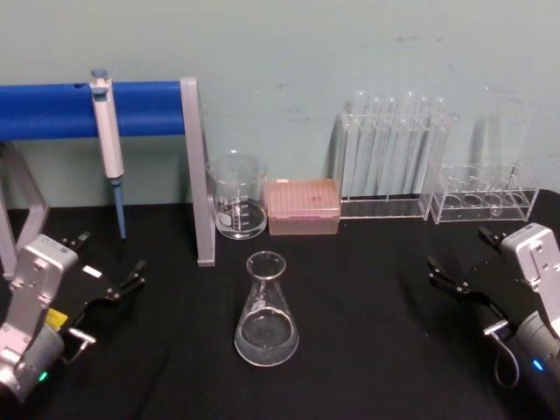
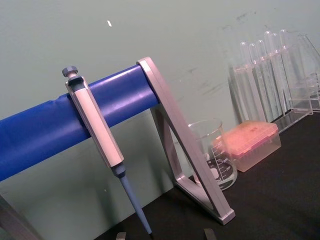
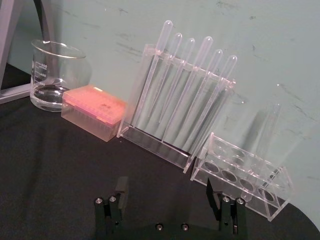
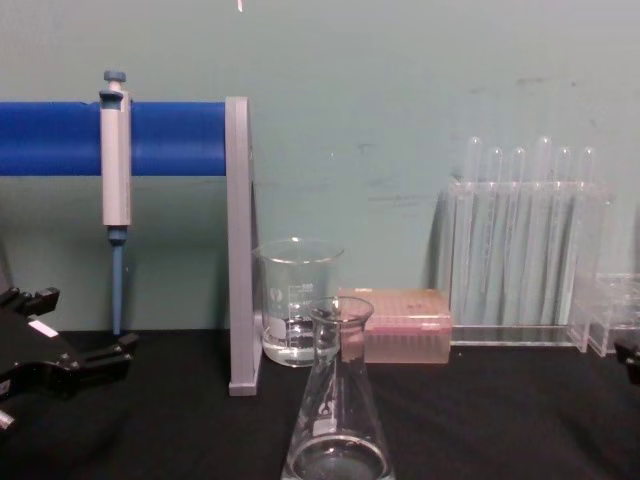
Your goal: Grasp the erlenmeyer flask with one hand, shake it three times, then place it back.
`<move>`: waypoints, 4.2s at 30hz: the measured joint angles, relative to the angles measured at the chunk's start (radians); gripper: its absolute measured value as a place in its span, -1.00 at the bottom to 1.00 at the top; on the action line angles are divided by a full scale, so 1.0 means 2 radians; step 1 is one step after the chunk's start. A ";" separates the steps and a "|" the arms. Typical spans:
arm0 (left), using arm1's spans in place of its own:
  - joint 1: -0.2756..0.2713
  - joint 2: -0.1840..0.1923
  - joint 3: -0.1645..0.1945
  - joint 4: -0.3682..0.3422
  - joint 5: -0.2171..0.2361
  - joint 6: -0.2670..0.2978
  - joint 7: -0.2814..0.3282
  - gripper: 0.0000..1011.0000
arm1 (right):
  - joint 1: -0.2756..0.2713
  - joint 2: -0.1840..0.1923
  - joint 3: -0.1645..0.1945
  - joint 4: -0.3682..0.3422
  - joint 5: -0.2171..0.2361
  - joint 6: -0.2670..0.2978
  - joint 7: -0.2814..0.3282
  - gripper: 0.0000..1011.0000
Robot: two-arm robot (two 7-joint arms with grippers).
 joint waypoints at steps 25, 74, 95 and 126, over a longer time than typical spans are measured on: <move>0.000 0.000 0.000 0.000 0.000 0.000 0.000 0.98 | 0.000 0.000 0.000 0.000 0.000 0.000 0.000 0.98; 0.000 0.000 0.000 0.000 0.000 0.000 0.000 0.98 | 0.056 -0.043 -0.023 0.012 0.133 -0.025 0.383 0.98; 0.000 0.000 0.000 0.000 0.000 0.000 0.000 0.98 | 0.139 -0.111 -0.062 0.131 0.130 -0.028 0.421 0.98; 0.000 0.000 0.000 0.000 0.000 0.000 0.000 0.98 | 0.193 -0.164 -0.082 0.226 0.112 -0.029 0.436 0.98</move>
